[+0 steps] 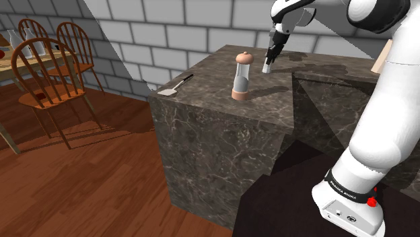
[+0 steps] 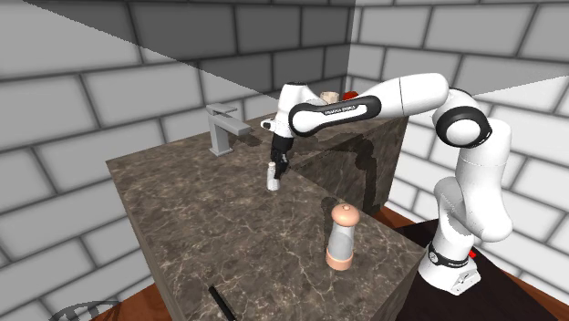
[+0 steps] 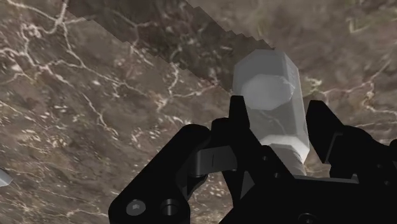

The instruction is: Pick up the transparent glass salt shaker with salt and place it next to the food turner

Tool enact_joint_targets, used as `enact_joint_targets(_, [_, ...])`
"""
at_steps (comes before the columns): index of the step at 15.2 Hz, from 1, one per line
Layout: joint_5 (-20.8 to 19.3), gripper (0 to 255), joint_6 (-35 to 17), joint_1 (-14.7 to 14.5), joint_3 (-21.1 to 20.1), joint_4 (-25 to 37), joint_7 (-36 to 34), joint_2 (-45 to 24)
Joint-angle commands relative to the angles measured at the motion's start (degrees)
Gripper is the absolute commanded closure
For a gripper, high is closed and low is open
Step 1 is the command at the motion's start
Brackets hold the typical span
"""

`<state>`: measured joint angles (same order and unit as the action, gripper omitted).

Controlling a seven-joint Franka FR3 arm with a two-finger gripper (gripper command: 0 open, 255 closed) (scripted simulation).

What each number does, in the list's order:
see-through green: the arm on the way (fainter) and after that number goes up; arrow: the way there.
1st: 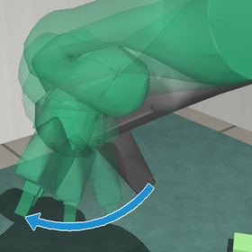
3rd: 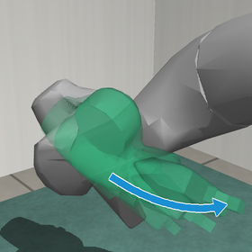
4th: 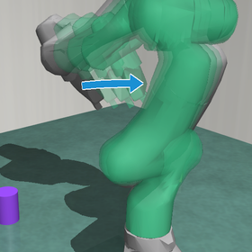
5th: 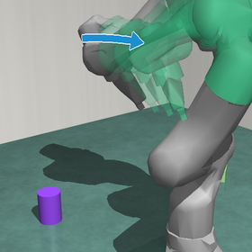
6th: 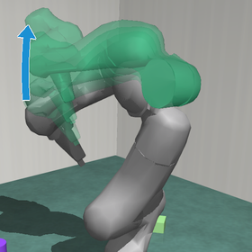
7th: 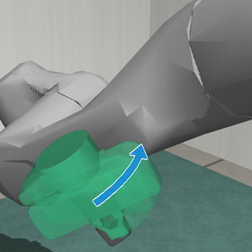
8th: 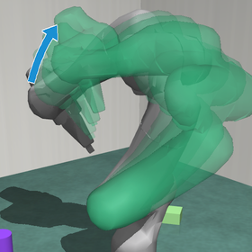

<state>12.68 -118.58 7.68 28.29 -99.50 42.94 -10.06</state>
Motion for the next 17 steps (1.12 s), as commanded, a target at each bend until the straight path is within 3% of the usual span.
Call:
enact_joint_targets(1, [0.00,255,0.00,0.00,0.00,-0.01,0.00,-0.02])
enact_joint_targets(4, [0.00,255,-0.03,-0.02,-0.01,-0.04,-0.02,-0.01])
enact_joint_targets(17, [-0.92,255,9.72,0.36,0.38,9.45,-1.50,0.40])
